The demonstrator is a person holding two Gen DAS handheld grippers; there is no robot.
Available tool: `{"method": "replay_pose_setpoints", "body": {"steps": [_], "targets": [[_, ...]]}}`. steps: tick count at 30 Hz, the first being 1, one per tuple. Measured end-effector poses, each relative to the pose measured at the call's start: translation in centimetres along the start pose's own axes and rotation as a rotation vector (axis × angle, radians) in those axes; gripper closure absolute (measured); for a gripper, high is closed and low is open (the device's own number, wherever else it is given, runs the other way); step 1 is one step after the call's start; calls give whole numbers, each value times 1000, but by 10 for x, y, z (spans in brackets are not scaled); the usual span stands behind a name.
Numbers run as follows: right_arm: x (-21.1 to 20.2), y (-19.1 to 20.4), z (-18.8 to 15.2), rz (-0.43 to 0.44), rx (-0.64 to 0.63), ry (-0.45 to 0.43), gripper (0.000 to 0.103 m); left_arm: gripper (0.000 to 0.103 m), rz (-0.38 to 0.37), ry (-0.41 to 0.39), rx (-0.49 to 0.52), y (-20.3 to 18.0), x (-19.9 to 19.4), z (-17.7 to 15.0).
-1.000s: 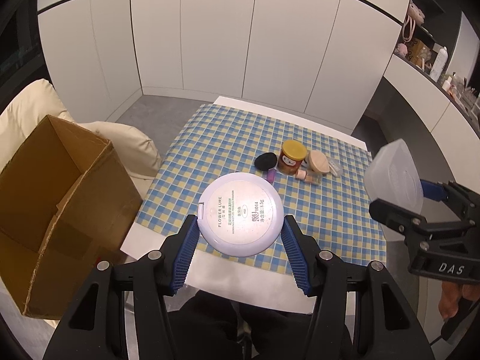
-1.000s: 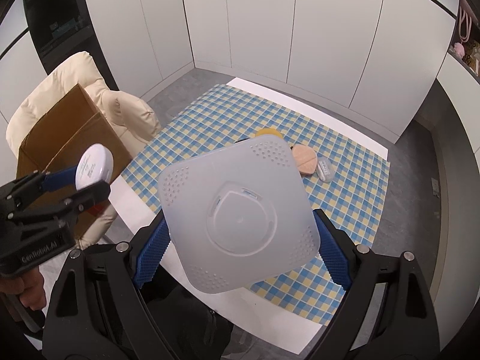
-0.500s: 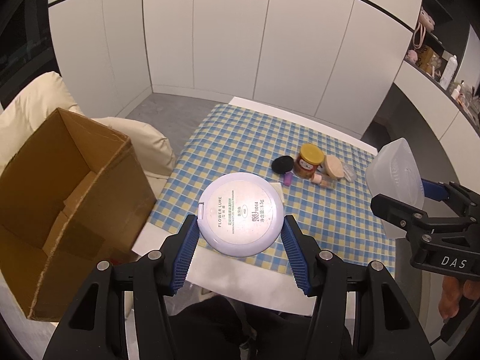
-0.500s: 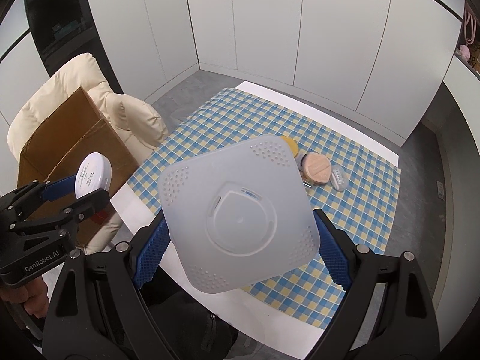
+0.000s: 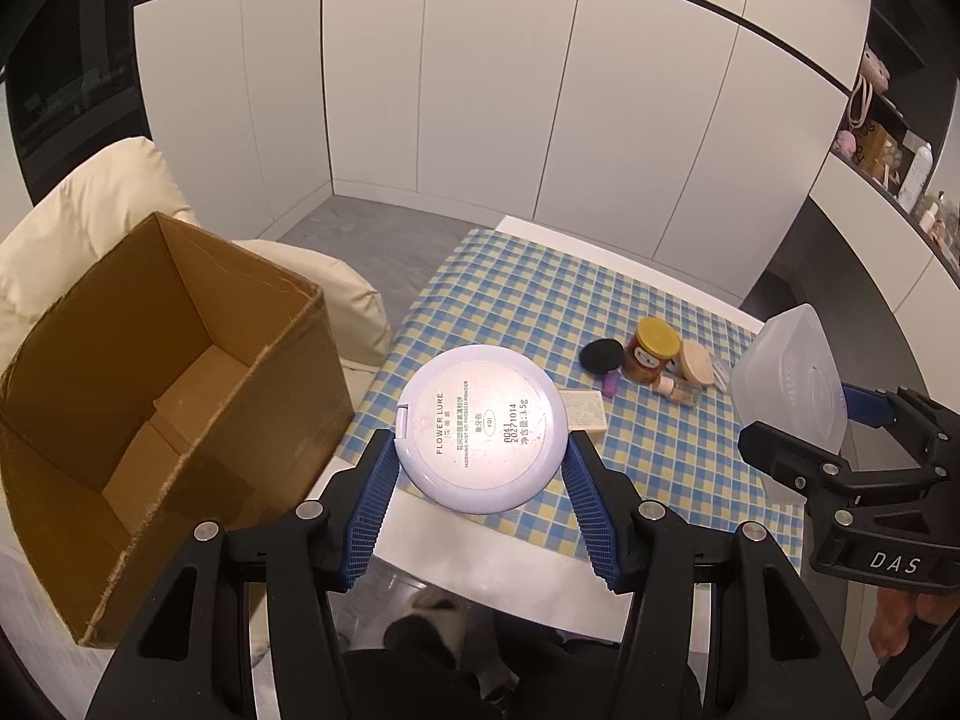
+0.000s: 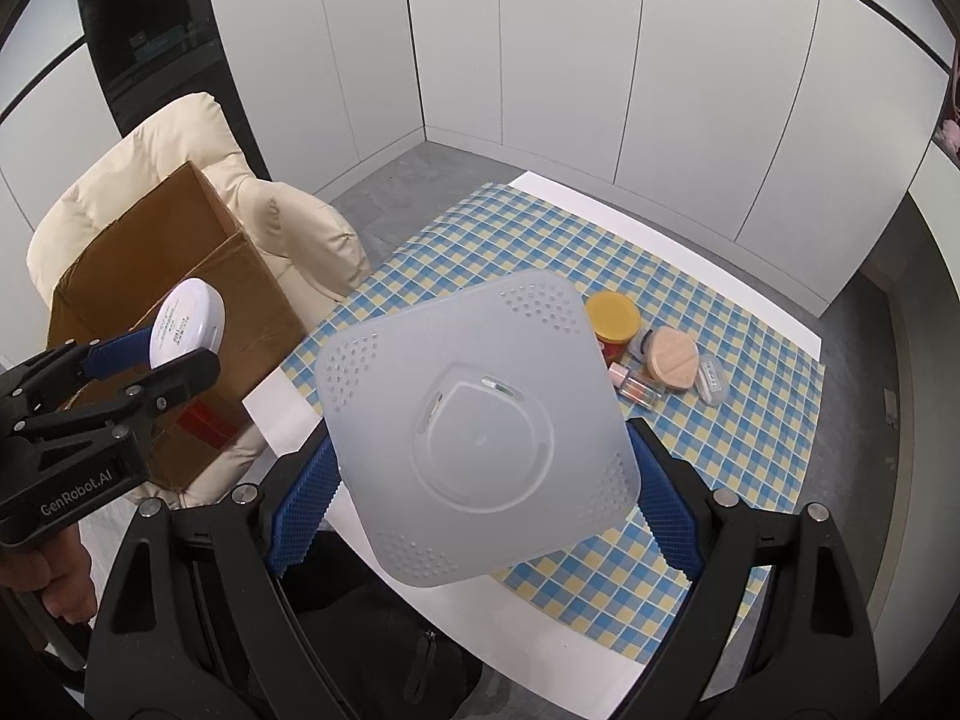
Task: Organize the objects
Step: 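Lift the white compact with the left tool while the right tool carries the clear container toward the cardboard box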
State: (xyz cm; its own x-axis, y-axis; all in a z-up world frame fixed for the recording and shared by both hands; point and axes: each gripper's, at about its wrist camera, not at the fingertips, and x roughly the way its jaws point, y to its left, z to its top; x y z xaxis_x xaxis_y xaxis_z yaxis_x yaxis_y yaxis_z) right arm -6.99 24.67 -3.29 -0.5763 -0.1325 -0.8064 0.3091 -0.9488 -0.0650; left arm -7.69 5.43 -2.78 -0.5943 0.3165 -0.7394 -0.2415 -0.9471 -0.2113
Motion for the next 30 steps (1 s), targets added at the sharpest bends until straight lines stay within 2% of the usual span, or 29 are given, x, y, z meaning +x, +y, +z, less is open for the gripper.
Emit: {"method": "replay_pose_setpoints", "body": {"steps": [16,30], "targets": [[9,5,11,60,20,-3,12,47,33,-27,-46,24,-4,0],[16,45,25,103,-56,-16,12,47,96,-74,-106,65,-18,-5]]}}
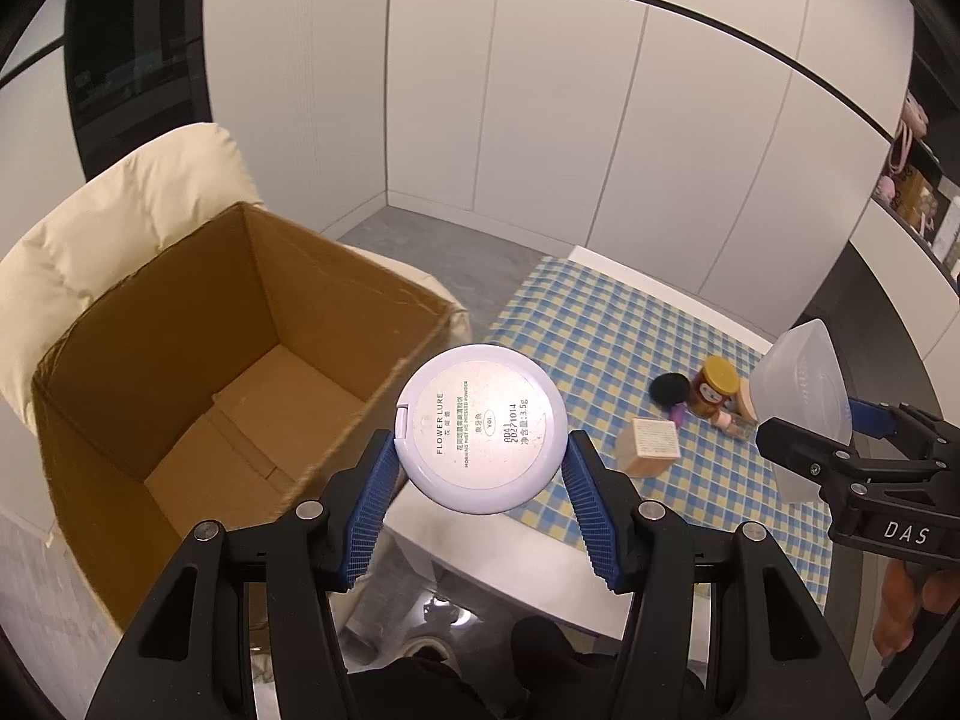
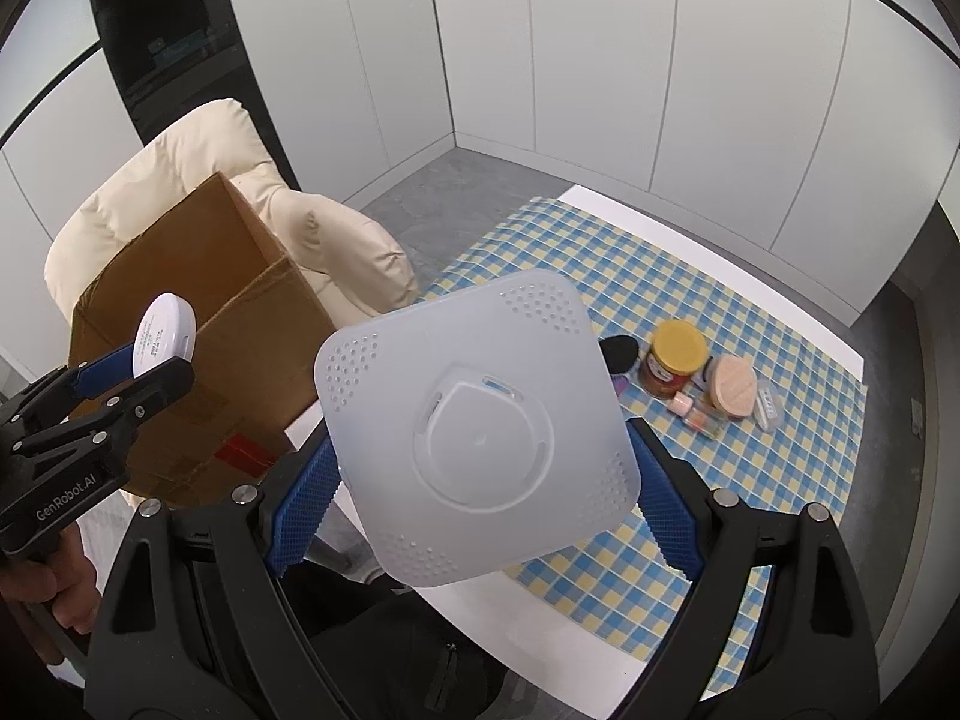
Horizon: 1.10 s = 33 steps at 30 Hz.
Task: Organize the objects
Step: 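Lift the white compact with the left tool while the right tool carries the clear container toward the cardboard box, then open the left tool over the box while the right tool releases the clear container inside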
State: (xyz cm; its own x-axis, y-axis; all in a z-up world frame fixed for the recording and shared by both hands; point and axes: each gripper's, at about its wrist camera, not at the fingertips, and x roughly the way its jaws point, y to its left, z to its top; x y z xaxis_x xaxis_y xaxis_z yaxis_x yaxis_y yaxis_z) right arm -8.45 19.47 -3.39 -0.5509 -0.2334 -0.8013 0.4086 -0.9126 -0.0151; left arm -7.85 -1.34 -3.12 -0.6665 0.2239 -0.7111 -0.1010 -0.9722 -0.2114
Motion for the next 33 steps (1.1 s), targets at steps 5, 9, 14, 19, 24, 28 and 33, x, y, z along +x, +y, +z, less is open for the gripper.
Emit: {"method": "replay_pose_setpoints", "body": {"steps": [5,9,14,19,24,28,33], "targets": [[7,21,5,21,-49,4,12,47,30,-8,-34,19,-3,-1],[10,35,9,44,-75,-1,12,47,52,-12,-62,36,-7,-3],[17,56,14,67,-111,0,12,47,89,-25,-89,58,-12,-6],[24,84,20,96,-158,-4,12,47,123,-33,-122,83,-18,-10],[29,110,22,123,-204,-6,12,47,151,-34,-143,107,-18,-13],[32,130,24,145,-234,-12,12,46,165,-24,-158,123,-15,-18],[35,152,25,172,-276,-13,12,46,180,3,-175,139,-9,-24]]}}
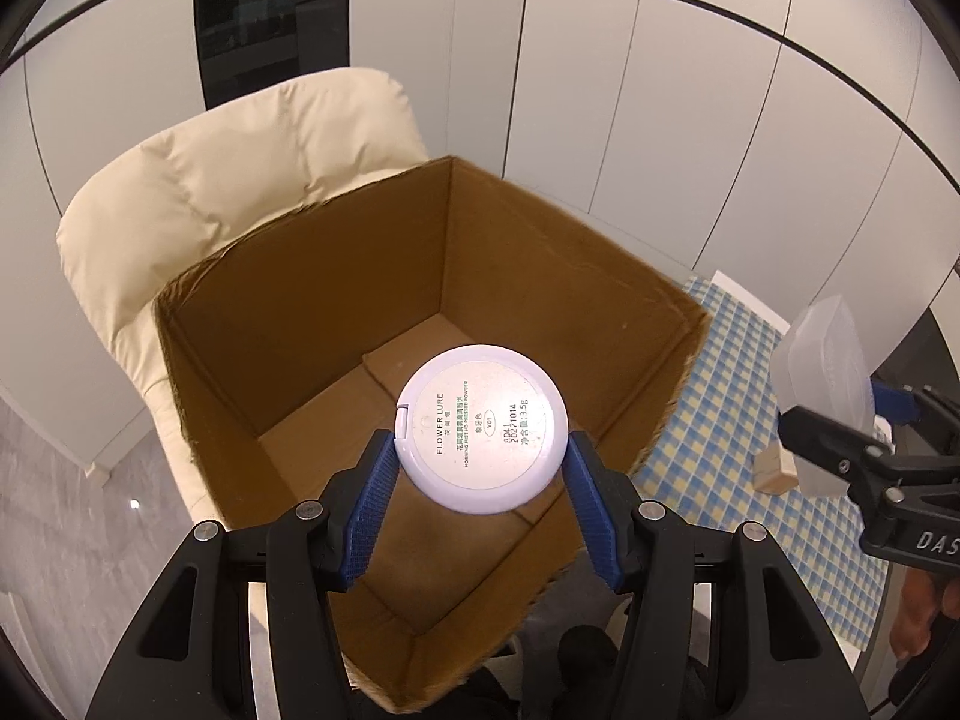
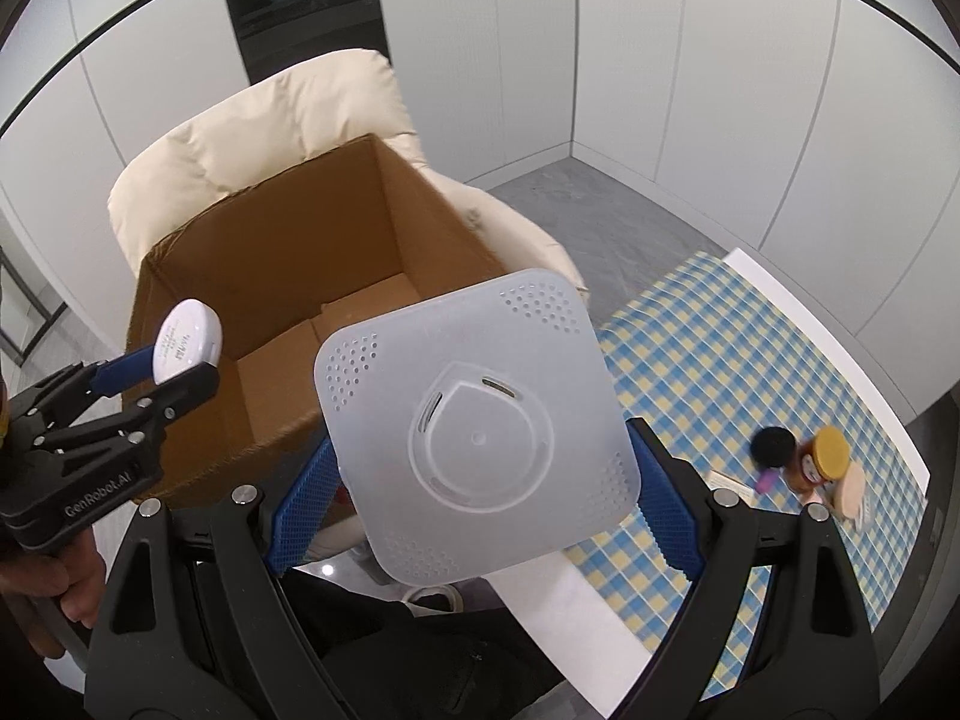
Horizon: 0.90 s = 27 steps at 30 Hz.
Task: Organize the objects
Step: 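Open the left tool over the box while the right tool releases the clear container inside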
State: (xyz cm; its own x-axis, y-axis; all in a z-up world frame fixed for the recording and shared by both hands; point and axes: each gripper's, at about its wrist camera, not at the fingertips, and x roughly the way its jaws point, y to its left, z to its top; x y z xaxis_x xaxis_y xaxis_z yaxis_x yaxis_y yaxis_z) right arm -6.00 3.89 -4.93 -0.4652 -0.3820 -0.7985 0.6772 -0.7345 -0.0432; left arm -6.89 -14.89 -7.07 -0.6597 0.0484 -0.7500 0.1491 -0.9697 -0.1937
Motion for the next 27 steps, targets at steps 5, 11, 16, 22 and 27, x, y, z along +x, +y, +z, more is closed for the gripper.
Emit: {"method": "replay_pose_setpoints", "body": {"steps": [5,11,16,22,27], "targets": [[5,16,5,14,-35,-9,12,45,8,30,-13,8,10,-5],[9,33,14,38,-53,-23,12,13,6,-45,-4,13,-6,-10],[15,47,22,59,-67,-24,12,1,37,-92,-27,26,-22,-12],[21,68,28,88,-93,-21,12,1,48,-84,-93,50,-33,-18],[27,85,32,107,-118,-16,12,1,68,-83,-124,69,-37,-21]]}}
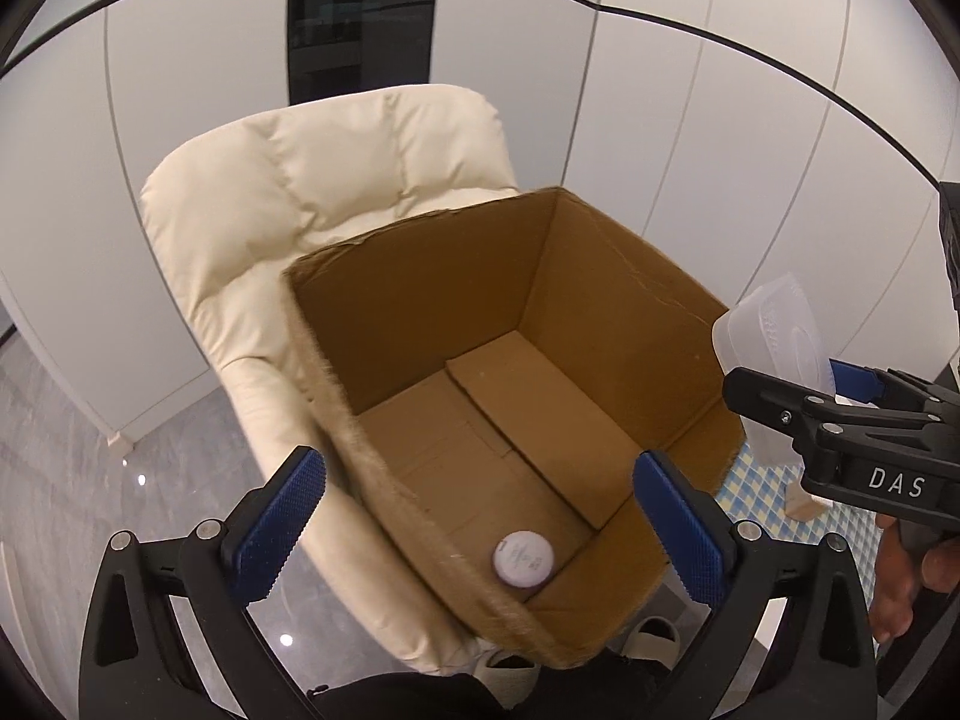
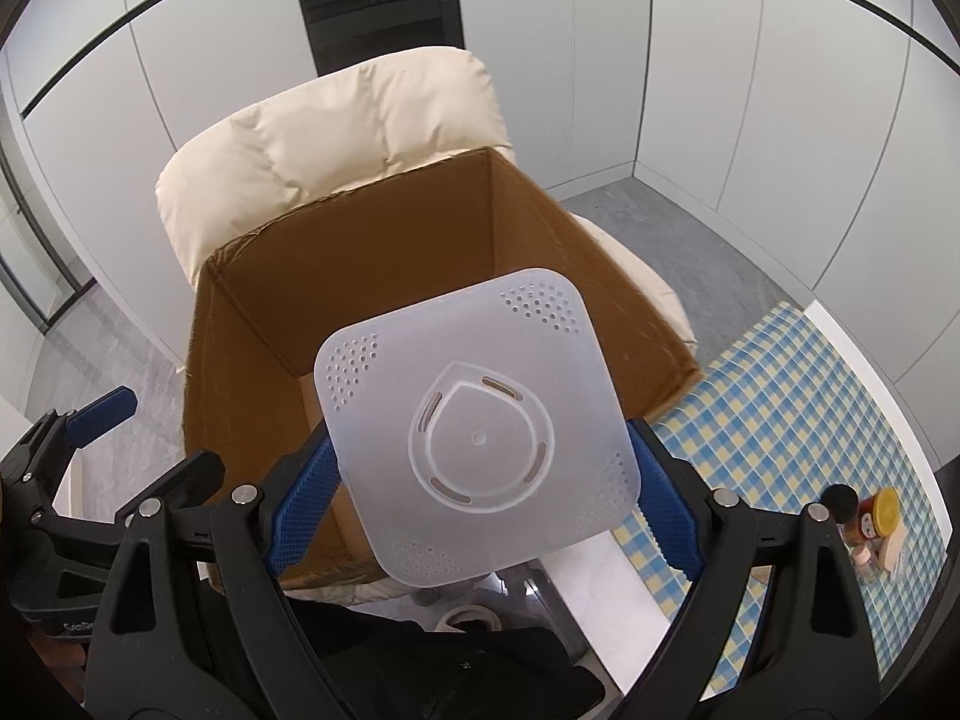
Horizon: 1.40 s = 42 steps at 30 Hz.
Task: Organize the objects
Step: 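Open the left tool over the box while the right tool releases the clear container inside, then withdraw both tools from the box back toward the table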
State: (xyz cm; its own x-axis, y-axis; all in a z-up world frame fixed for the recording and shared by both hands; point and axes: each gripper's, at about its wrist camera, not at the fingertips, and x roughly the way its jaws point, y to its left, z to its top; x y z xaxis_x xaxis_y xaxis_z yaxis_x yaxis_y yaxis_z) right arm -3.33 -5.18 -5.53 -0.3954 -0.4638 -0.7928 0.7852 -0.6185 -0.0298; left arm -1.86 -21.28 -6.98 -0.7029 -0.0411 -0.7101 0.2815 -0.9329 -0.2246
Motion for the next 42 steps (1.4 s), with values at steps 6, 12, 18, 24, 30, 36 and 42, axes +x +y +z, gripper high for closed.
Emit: {"method": "replay_pose_setpoints", "body": {"steps": [6,12,18,24,30,36,42], "targets": [[10,17,4,6,-31,11,12,1,19,1,-25,18,-3,-1],[15,26,5,4,-59,19,11,1,29,3,-36,26,-5,-3],[15,28,3,22,-72,28,11,1,38,3,-48,29,-5,-2],[15,25,2,28,-76,32,11,1,40,5,-51,27,-4,-1],[9,17,1,26,-59,10,3,1,38,3,-48,21,-2,0],[5,6,-3,12,-42,8,3,1,35,0,-40,11,1,1],[-2,-2,-7,1,-39,-11,0,1,33,-5,-31,2,5,4]]}}
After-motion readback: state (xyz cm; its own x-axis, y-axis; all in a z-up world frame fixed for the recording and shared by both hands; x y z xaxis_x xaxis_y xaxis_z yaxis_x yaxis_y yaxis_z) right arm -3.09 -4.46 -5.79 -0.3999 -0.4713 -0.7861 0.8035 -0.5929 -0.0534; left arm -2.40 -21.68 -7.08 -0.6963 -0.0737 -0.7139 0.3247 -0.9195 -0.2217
